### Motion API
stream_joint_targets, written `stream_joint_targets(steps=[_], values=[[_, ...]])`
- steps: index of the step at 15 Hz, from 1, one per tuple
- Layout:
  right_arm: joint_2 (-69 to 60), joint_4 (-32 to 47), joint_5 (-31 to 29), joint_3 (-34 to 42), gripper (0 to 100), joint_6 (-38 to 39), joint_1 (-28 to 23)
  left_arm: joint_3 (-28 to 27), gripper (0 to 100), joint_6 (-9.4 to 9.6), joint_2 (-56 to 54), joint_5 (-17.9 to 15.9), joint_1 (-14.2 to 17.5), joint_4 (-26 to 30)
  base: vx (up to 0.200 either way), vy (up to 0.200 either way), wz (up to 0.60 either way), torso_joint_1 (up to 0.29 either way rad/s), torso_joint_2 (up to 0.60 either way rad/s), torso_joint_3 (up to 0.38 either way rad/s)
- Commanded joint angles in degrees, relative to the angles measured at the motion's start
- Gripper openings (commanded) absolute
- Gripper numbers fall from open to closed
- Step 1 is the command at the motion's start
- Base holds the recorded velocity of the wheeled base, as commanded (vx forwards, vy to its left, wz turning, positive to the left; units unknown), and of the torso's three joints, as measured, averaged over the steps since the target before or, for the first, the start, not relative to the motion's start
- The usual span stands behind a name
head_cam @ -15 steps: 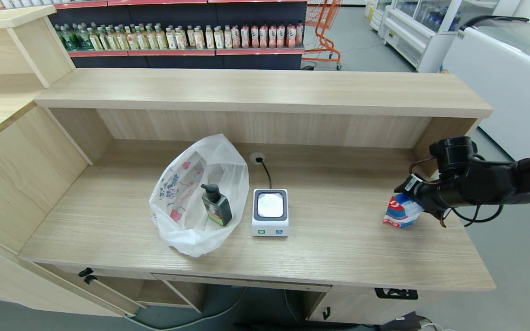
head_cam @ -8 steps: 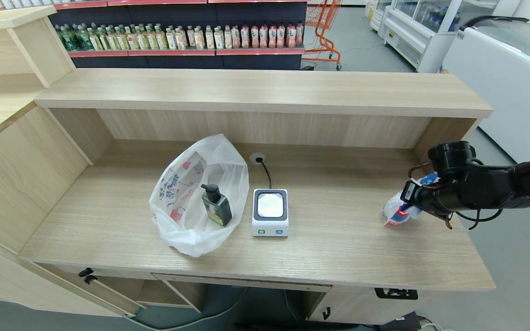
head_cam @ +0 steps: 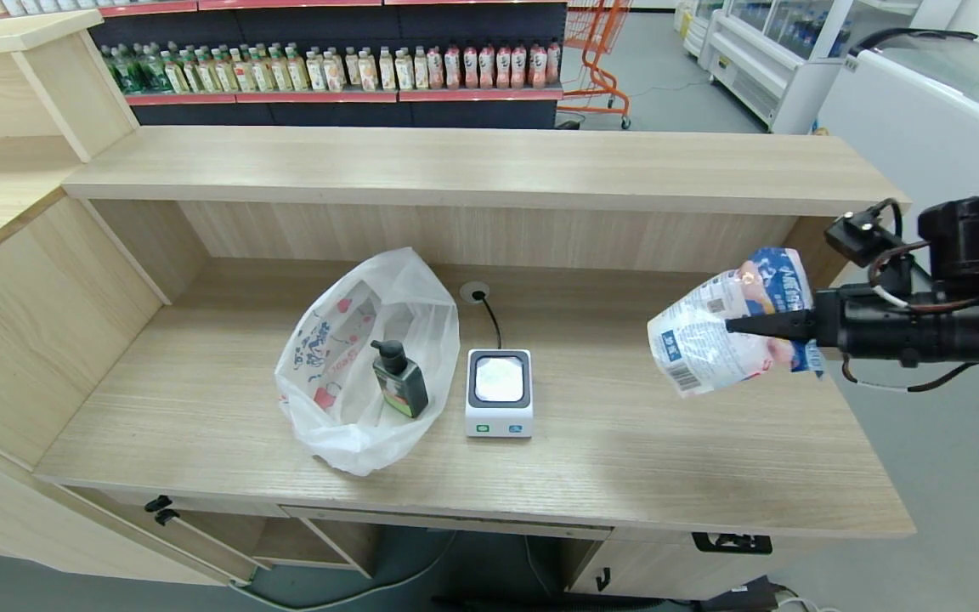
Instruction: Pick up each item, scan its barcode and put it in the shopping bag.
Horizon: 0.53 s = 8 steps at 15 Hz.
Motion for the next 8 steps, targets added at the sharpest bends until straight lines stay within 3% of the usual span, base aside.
stream_joint_targets(steps=[1,2,3,4,5,8], values=[[-9.2,0.7,11.6,4.5,0,-7.1,-1.0,0.0,100,0.02,0.0,0.0,0.1,0.0,0.000,0.000,0.00,0.000,0.00,0.000],[-9.3,0.7,12.0,4.6,0,-7.2,-0.9,0.0,100,0.02,0.0,0.0,0.0,0.0,0.000,0.000,0.00,0.000,0.00,0.000],[-10.6,0.6,17.7,5.1,0,-7.5,2.4,0.0,100,0.02,0.0,0.0,0.0,0.0,0.000,0.000,0.00,0.000,0.00,0.000],[-10.6,0.6,17.7,5.1,0,-7.5,2.4,0.0,100,0.02,0.0,0.0,0.0,0.0,0.000,0.000,0.00,0.000,0.00,0.000],[-12.9,0.8,20.9,5.6,0,-5.3,6.0,0.0,100,0.02,0.0,0.0,0.0,0.0,0.000,0.000,0.00,0.000,0.00,0.000],[-15.9,0.5,21.1,5.7,0,3.0,11.4,0.0,100,0.02,0.0,0.0,0.0,0.0,0.000,0.000,0.00,0.000,0.00,0.000]])
